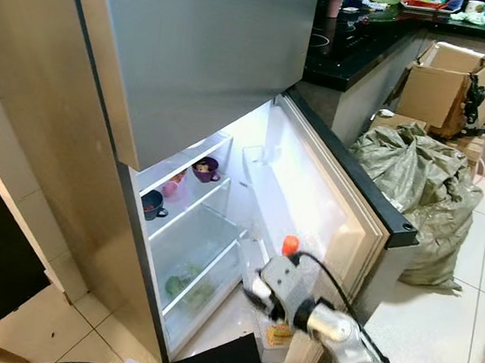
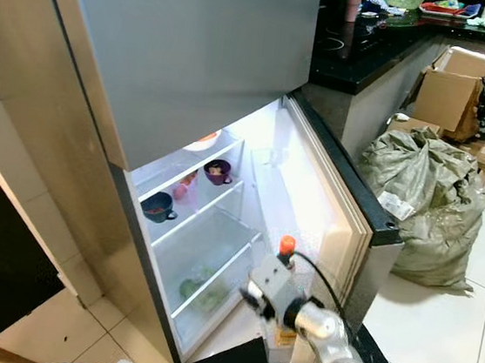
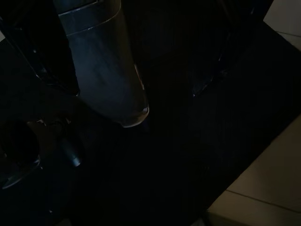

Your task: Restocking fridge

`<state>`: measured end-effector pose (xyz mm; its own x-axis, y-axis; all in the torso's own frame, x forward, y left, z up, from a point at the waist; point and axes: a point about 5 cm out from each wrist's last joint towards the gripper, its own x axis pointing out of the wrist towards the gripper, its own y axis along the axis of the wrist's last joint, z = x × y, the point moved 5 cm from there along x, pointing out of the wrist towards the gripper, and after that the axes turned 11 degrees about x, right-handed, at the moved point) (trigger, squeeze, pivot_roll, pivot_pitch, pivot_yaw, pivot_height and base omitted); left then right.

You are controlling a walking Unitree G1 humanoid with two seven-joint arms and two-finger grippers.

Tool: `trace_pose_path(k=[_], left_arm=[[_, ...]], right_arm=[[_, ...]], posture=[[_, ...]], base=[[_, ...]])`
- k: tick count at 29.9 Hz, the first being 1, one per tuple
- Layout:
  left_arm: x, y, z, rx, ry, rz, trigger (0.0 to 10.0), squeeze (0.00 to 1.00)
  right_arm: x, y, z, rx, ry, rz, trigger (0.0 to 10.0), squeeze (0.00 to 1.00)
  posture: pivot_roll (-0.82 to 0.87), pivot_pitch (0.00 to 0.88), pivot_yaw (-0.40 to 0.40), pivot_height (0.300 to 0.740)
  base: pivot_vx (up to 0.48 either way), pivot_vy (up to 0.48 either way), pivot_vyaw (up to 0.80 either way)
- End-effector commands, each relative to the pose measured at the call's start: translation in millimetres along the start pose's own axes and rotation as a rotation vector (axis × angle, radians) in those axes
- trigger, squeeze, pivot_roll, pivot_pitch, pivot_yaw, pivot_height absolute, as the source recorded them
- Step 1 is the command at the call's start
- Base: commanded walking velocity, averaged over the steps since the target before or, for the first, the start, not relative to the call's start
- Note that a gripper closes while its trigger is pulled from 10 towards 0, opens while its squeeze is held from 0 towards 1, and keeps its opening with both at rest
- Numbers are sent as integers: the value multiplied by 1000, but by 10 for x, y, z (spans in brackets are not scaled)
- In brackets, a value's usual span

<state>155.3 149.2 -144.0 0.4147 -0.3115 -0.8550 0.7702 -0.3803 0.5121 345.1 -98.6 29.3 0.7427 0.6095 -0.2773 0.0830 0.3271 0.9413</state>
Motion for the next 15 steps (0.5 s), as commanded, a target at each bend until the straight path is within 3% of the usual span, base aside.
trace_pose_path(k=[1, 3, 5, 7, 8, 11, 15], left_arm=[[0, -58, 40, 0, -8, -19, 10000, 0], [0, -58, 42, 0, -8, -19, 10000, 0], [2, -54, 50, 1, -11, -17, 10000, 0], [2, -54, 50, 1, -11, -17, 10000, 0], [5, -48, 56, 4, -13, -15, 10000, 0], [8, -38, 60, 8, -16, -14, 10000, 0], [9, -32, 61, 10, -17, -12, 10000, 0]], right_arm=[[-3, 125, 217, -54, -109, 30, 10000, 0], [-9, 150, 272, -58, -141, 37, 10000, 0], [-52, 203, 440, -59, -228, 52, 10000, 0], [-52, 203, 440, -59, -228, 52, 10000, 0], [-107, 212, 575, -72, -300, 48, 10000, 0], [-192, 178, 722, -97, -383, 29, 10000, 0], [-249, 129, 797, -107, -429, 7, 10000, 0]], posture=[[-122, 0, 22, 740], [-123, 0, 22, 740], [-124, 0, 24, 740], [-124, 0, 24, 740], [-127, 0, 24, 740], [-130, 0, 26, 740], [-132, 0, 25, 740]], base=[[0, 0, 0], [0, 0, 0], [0, 0, 0], [0, 0, 0], [0, 0, 0], [0, 0, 0], [0, 0, 0]])
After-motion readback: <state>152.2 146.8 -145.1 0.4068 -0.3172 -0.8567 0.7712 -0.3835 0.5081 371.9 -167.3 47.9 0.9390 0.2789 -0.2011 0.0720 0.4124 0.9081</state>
